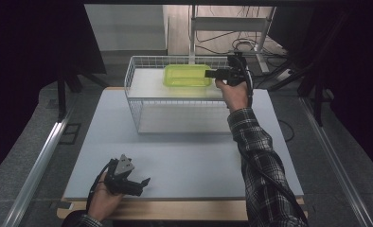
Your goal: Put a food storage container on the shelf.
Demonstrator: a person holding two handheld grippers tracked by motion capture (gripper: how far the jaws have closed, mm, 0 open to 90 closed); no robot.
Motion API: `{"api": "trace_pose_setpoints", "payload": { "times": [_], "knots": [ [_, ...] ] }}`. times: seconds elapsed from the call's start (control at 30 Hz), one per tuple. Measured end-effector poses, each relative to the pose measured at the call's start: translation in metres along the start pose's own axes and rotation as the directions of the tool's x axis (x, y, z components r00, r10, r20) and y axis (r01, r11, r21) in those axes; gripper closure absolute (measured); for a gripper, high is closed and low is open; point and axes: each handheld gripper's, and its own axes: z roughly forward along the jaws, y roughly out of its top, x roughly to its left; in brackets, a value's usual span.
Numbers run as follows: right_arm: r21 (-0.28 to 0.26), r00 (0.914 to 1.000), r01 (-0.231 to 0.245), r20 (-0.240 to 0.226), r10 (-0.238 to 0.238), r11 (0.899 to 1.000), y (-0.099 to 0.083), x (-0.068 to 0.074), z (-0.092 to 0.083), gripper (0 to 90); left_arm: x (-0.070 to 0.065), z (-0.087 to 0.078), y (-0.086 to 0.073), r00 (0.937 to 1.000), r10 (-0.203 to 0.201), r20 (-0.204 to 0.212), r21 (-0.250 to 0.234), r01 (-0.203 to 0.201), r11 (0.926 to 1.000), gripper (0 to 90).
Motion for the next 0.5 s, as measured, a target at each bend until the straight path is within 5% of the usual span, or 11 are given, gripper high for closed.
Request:
{"api": "trace_pose_setpoints", "payload": {
  "times": [0.5],
  "knots": [
    [0.015,0.9918,0.121,-0.043,-0.120,0.993,-0.002,0.008,-0.021,27.0,0.004,-0.001,-0.001,0.9988,-0.044,0.021,-0.037,0.045,0.9983,1.6]
  ]
}}
